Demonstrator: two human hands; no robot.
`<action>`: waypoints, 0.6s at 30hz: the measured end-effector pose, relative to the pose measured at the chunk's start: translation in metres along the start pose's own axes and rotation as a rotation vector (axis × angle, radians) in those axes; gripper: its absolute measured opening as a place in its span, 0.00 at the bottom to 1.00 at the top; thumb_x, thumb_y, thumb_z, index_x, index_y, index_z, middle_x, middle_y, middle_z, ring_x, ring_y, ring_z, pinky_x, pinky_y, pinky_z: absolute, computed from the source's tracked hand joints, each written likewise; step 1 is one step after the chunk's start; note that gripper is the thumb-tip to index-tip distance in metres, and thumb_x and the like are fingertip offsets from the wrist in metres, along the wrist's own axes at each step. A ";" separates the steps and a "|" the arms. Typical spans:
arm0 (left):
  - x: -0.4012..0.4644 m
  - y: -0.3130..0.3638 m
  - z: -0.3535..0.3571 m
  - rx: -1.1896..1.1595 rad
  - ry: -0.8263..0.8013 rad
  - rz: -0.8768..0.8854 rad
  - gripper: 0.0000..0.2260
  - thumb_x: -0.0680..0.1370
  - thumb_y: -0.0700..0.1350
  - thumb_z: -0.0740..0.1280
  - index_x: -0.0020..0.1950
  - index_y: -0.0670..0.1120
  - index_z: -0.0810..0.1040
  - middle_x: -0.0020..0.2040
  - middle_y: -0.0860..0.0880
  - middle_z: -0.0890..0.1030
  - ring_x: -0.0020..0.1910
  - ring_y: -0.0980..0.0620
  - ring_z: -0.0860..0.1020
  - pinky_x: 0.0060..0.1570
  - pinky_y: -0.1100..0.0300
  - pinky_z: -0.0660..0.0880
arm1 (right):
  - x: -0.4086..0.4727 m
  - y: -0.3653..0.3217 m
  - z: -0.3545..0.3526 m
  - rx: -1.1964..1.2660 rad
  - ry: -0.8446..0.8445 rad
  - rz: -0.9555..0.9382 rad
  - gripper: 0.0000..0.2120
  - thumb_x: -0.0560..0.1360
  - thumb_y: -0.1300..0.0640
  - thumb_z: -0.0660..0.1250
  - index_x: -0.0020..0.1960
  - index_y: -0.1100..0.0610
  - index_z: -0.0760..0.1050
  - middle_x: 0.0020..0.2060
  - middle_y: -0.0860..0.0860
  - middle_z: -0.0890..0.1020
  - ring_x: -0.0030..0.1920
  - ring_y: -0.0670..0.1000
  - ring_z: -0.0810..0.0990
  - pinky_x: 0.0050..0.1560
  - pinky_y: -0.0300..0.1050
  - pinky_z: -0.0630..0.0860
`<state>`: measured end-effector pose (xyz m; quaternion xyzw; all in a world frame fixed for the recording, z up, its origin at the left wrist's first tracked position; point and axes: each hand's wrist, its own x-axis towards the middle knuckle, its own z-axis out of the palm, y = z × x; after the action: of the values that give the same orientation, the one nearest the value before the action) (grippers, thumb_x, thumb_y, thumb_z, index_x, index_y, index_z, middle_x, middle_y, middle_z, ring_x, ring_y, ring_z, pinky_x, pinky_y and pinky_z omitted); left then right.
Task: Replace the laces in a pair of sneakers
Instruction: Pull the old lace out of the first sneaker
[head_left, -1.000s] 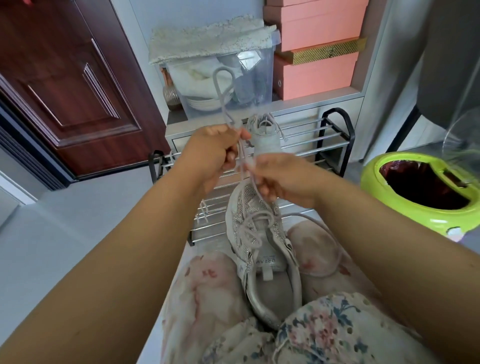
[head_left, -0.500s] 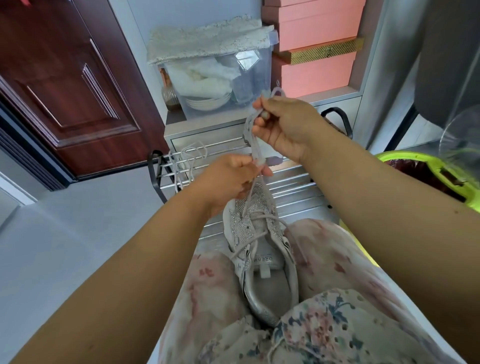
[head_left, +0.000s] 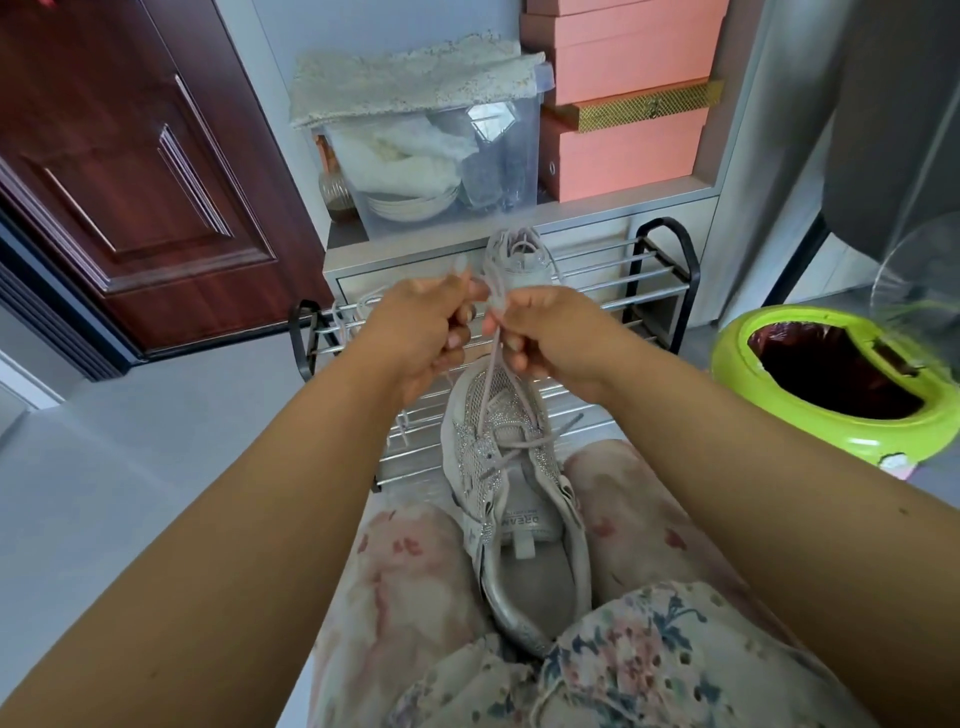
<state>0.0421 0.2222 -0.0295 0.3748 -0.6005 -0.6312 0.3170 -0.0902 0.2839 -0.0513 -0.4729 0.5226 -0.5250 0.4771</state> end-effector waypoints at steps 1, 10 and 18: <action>-0.002 -0.004 -0.001 0.020 -0.036 -0.026 0.13 0.83 0.47 0.58 0.49 0.40 0.76 0.29 0.51 0.68 0.23 0.57 0.61 0.21 0.66 0.56 | 0.003 -0.004 -0.002 0.056 0.032 -0.010 0.13 0.81 0.61 0.58 0.39 0.59 0.73 0.21 0.47 0.70 0.21 0.46 0.68 0.22 0.38 0.58; -0.015 -0.010 0.009 0.206 -0.127 0.010 0.13 0.82 0.43 0.59 0.42 0.42 0.79 0.25 0.50 0.64 0.21 0.57 0.60 0.23 0.67 0.60 | 0.011 -0.029 -0.007 0.189 0.178 -0.026 0.12 0.80 0.62 0.57 0.41 0.62 0.75 0.26 0.51 0.70 0.22 0.46 0.66 0.19 0.36 0.57; 0.000 0.012 0.012 0.110 0.019 0.051 0.14 0.81 0.38 0.59 0.37 0.40 0.76 0.21 0.49 0.68 0.16 0.58 0.62 0.18 0.69 0.61 | -0.003 -0.003 -0.005 -0.118 -0.060 0.062 0.18 0.79 0.49 0.60 0.35 0.58 0.71 0.25 0.51 0.70 0.23 0.47 0.66 0.26 0.39 0.61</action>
<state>0.0310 0.2275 -0.0179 0.3821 -0.6407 -0.5854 0.3176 -0.0947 0.2878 -0.0485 -0.4995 0.5524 -0.4639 0.4797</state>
